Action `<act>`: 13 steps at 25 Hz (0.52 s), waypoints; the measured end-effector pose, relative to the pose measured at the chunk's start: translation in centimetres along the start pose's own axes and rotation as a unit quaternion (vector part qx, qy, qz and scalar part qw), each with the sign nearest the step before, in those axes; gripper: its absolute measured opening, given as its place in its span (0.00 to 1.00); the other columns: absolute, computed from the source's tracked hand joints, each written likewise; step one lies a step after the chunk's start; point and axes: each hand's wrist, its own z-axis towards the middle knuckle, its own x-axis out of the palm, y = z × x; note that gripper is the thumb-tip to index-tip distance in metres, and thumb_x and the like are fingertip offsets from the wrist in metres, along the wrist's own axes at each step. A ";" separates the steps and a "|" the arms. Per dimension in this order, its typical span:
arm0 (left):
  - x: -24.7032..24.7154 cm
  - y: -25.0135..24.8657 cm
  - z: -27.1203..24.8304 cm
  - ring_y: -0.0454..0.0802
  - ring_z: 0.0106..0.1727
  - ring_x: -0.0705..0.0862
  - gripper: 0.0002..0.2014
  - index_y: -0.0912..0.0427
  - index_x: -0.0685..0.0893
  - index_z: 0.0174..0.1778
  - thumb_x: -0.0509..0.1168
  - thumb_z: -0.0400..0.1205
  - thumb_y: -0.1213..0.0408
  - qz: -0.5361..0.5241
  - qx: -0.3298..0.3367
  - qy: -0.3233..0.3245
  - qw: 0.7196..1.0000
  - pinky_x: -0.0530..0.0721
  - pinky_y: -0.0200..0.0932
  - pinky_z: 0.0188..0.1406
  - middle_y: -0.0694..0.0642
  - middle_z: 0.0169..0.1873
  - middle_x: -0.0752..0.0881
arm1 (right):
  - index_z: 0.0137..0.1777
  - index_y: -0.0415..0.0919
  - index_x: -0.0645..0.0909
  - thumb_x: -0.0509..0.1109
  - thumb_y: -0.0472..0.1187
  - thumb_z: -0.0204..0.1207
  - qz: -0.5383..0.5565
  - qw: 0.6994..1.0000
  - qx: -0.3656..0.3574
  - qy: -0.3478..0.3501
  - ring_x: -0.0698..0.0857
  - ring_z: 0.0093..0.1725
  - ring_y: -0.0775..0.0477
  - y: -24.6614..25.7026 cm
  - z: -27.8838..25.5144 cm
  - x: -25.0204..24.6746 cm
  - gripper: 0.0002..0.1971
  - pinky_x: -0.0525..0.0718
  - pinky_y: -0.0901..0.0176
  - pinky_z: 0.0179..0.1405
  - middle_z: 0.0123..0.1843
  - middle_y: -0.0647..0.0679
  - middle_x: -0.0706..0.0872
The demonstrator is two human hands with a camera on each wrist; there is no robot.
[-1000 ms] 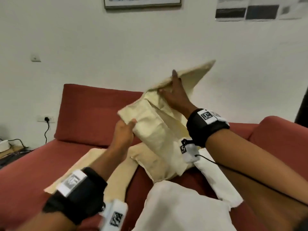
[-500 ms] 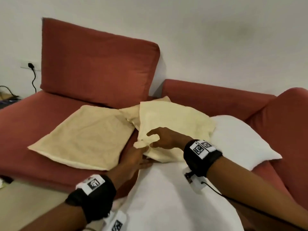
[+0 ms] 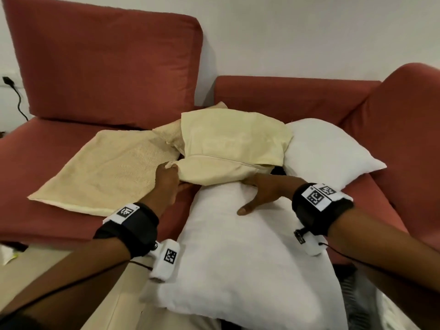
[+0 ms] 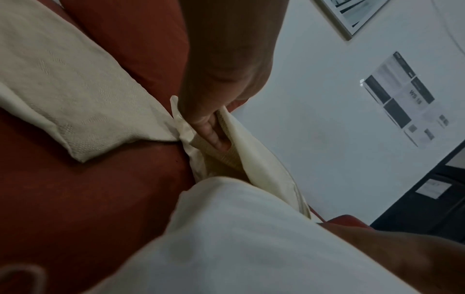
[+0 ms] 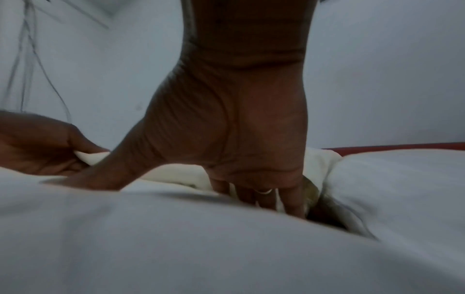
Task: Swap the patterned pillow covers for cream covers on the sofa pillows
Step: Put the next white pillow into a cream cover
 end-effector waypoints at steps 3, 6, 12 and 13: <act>-1.8 0.2 -0.6 0.58 0.50 0.85 0.17 0.63 0.70 0.73 0.57 0.88 0.68 0.039 -0.012 0.008 0.999 0.88 0.49 0.28 0.65 0.65 0.78 | 0.83 0.54 0.59 0.79 0.78 0.42 0.057 0.998 0.006 0.023 0.66 0.82 0.49 -0.7 1.2 0.5 0.67 0.63 0.47 0.82 0.81 0.59 0.67; -3.6 -0.3 -1.4 0.59 0.54 0.83 0.28 0.61 0.61 0.79 0.63 0.85 0.69 0.133 -0.017 0.031 0.990 0.90 0.53 0.36 0.64 0.65 0.75 | 0.74 0.56 0.73 0.87 0.67 0.44 0.102 0.994 -0.038 0.009 0.78 0.73 0.54 -0.5 0.8 1.3 0.54 0.74 0.51 0.75 0.70 0.63 0.81; -3.9 -0.7 -6.7 0.46 0.73 0.69 0.37 0.52 0.60 0.81 0.72 0.80 0.54 0.336 0.178 0.138 0.915 0.73 0.39 0.64 0.49 0.77 0.67 | 0.62 0.62 0.79 0.90 0.52 0.52 0.147 0.980 -0.117 -0.066 0.82 0.61 0.66 -0.2 -6.5 -1.5 0.36 0.78 0.68 0.61 0.59 0.69 0.85; -3.3 -0.5 -8.5 0.43 0.73 0.70 0.35 0.46 0.62 0.79 0.71 0.79 0.50 0.298 0.193 0.171 0.919 0.74 0.38 0.63 0.45 0.75 0.67 | 0.59 0.62 0.81 0.90 0.49 0.53 0.151 0.979 -0.111 -0.076 0.83 0.58 0.67 -0.7 -8.5 -2.4 0.33 0.79 0.71 0.58 0.56 0.69 0.86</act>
